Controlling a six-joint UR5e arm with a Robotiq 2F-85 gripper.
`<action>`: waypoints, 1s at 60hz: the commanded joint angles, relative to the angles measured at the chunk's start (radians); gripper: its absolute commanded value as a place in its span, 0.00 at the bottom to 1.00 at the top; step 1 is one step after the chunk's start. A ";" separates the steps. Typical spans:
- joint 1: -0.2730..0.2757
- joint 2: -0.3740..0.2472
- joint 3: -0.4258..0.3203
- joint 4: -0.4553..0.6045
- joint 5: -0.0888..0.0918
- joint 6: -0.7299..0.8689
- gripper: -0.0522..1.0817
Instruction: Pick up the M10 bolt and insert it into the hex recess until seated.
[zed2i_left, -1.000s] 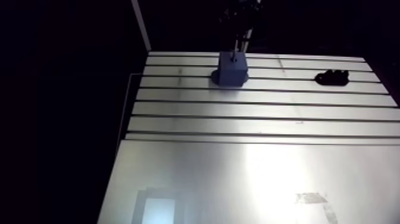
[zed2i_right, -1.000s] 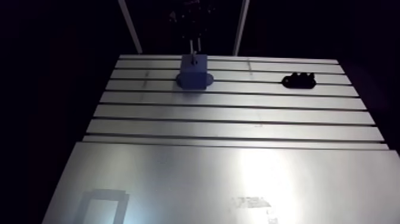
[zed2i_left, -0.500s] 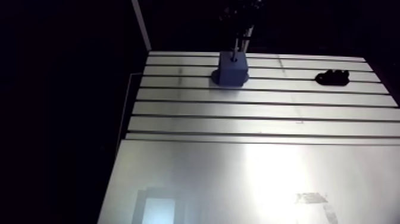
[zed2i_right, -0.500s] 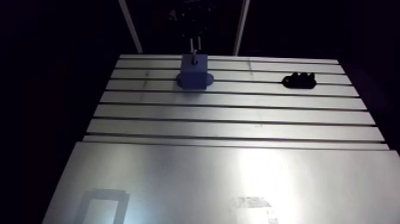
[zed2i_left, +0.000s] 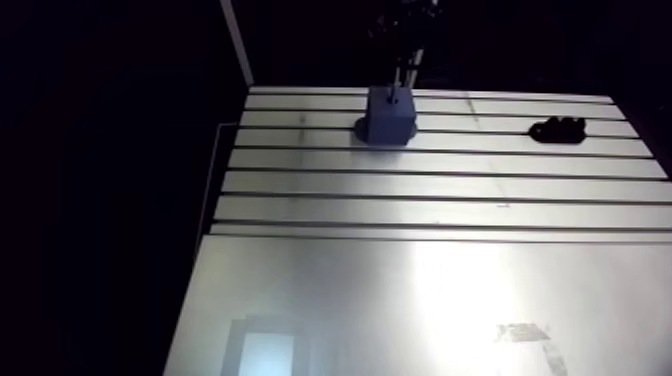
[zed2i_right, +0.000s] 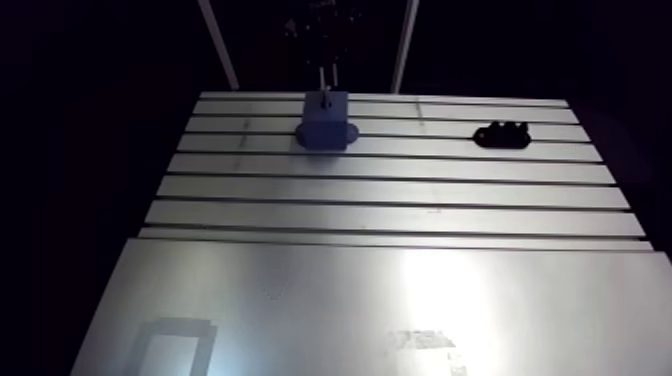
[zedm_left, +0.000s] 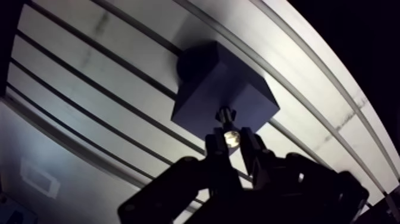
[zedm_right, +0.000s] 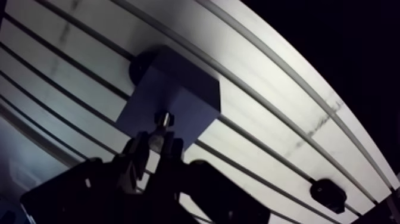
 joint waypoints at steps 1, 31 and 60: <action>0.002 0.000 0.003 0.000 0.002 0.000 0.99; 0.005 0.000 0.012 -0.006 0.002 0.003 0.98; 0.005 0.000 0.020 -0.020 0.006 0.001 0.06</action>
